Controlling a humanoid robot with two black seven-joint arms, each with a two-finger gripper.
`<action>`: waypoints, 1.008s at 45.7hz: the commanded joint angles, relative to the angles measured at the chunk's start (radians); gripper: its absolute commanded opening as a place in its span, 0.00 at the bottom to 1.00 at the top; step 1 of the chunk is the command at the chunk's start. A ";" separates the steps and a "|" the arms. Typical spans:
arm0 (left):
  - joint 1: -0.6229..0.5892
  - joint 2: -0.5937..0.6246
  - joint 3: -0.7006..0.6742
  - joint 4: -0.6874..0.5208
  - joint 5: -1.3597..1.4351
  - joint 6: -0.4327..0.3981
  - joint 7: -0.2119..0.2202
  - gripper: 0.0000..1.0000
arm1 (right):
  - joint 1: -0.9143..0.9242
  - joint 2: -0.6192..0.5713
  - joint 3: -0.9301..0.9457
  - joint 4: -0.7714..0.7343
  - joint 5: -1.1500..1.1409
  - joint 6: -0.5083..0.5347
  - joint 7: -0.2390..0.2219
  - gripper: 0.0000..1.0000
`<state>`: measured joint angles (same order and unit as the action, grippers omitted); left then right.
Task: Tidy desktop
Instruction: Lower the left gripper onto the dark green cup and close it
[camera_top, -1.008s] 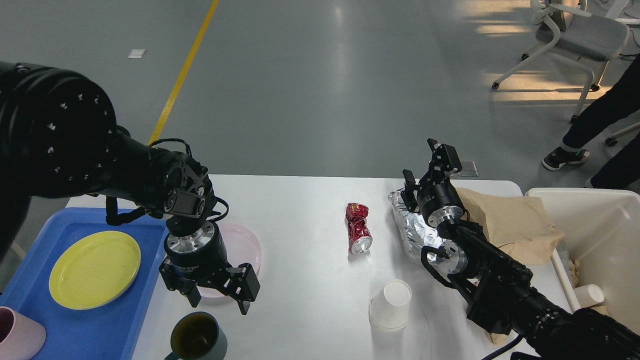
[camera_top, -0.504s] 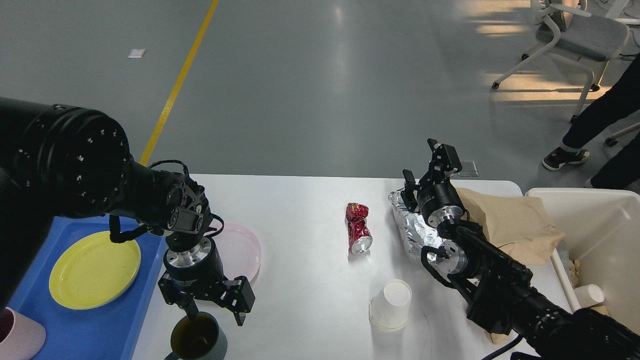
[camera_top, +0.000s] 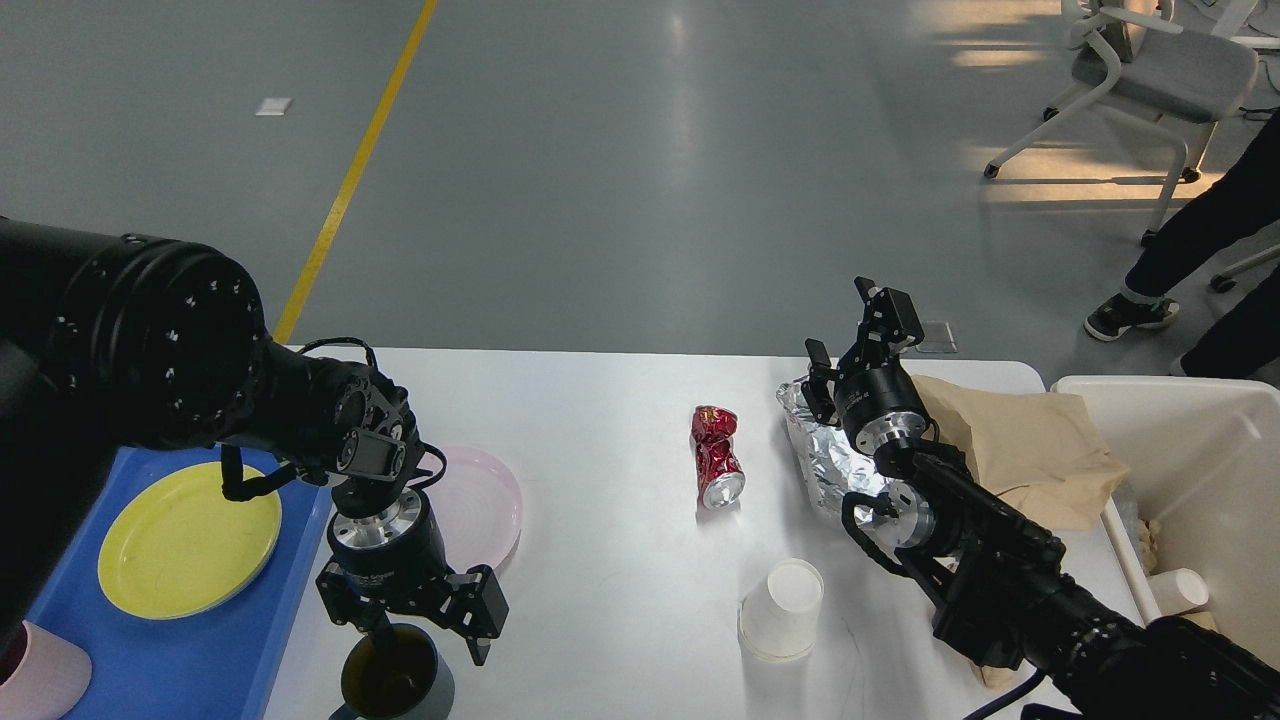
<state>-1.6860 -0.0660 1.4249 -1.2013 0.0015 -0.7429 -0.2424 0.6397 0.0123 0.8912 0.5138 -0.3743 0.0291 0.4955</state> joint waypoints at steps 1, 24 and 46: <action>0.014 0.000 -0.001 0.005 0.000 0.000 -0.002 0.96 | 0.000 0.000 0.000 0.000 0.000 0.000 0.000 1.00; 0.060 0.028 -0.003 0.043 0.000 0.004 -0.002 0.96 | 0.000 0.000 0.000 0.000 0.000 0.000 0.000 1.00; 0.114 0.025 -0.023 0.101 0.000 0.008 -0.002 0.95 | 0.000 0.000 0.000 0.000 0.000 0.000 0.000 1.00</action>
<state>-1.5848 -0.0409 1.4077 -1.1142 0.0005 -0.7368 -0.2439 0.6397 0.0123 0.8912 0.5138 -0.3743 0.0291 0.4955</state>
